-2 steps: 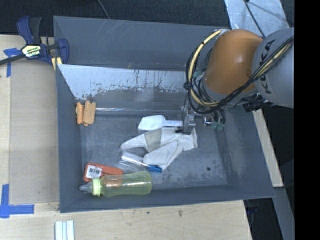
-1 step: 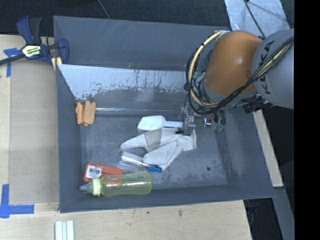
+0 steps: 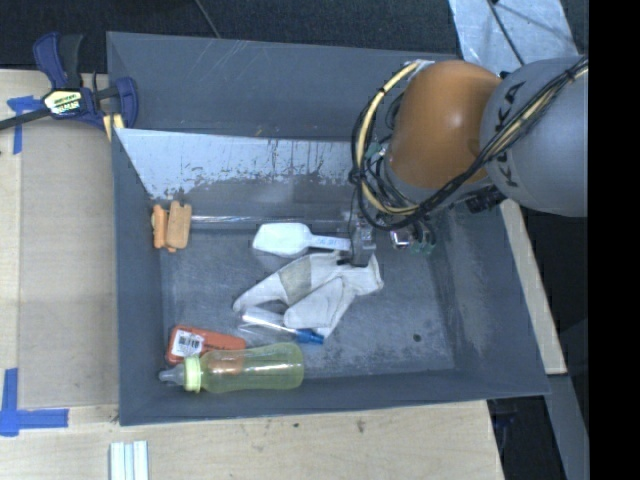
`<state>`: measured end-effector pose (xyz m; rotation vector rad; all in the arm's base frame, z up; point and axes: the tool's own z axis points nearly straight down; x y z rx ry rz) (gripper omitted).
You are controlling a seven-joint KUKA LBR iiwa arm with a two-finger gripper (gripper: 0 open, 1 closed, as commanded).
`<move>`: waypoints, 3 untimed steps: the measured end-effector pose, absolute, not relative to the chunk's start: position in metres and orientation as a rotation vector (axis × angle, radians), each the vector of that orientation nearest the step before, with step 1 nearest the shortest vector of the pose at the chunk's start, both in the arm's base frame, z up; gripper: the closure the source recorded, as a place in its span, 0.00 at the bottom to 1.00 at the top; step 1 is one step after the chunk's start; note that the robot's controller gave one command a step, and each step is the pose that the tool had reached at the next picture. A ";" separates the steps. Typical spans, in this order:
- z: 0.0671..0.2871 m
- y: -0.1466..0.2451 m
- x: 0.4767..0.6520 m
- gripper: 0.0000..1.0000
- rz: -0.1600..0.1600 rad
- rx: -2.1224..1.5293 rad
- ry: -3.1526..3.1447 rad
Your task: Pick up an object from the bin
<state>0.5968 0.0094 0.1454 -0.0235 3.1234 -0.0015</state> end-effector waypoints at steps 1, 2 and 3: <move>0.174 -0.016 0.593 1.00 0.002 -0.044 3.147; 0.170 0.008 0.608 1.00 -0.008 -0.027 3.119; 0.322 -0.021 0.561 1.00 0.000 -0.067 3.140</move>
Offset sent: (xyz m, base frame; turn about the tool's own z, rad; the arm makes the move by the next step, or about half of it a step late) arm 0.0220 0.0946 -0.0742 -0.0286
